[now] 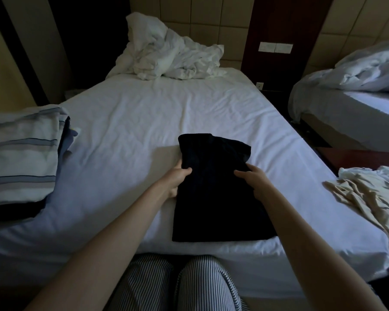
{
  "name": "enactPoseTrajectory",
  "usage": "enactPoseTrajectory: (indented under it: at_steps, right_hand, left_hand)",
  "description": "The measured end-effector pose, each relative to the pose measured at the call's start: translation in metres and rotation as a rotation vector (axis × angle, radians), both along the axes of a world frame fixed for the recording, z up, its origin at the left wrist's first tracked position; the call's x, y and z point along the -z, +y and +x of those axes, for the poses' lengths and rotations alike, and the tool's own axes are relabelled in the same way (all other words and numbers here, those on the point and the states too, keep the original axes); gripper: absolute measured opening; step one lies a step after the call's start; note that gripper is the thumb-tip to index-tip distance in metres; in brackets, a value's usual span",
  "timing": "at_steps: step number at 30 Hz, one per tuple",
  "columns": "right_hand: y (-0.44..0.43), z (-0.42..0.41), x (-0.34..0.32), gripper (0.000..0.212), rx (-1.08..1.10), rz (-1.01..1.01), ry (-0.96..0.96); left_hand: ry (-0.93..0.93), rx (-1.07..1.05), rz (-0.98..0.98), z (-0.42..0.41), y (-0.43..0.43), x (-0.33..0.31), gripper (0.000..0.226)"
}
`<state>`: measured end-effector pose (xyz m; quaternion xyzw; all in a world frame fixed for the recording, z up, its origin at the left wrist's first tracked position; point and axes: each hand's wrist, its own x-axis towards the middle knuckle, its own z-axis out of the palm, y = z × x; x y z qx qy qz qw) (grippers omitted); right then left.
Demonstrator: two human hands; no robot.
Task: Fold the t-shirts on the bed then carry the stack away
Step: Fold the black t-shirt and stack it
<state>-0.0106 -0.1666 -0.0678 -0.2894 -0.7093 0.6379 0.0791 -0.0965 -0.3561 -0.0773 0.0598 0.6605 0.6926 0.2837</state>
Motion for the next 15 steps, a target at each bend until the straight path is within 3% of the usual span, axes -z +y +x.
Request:
enactPoseTrajectory:
  at_steps: [15]
  right_hand:
    - [-0.113,0.01,-0.075,0.027,-0.14,-0.095,0.37]
  left_hand:
    - [0.281,0.008,0.074,0.008,-0.122,-0.084,0.05]
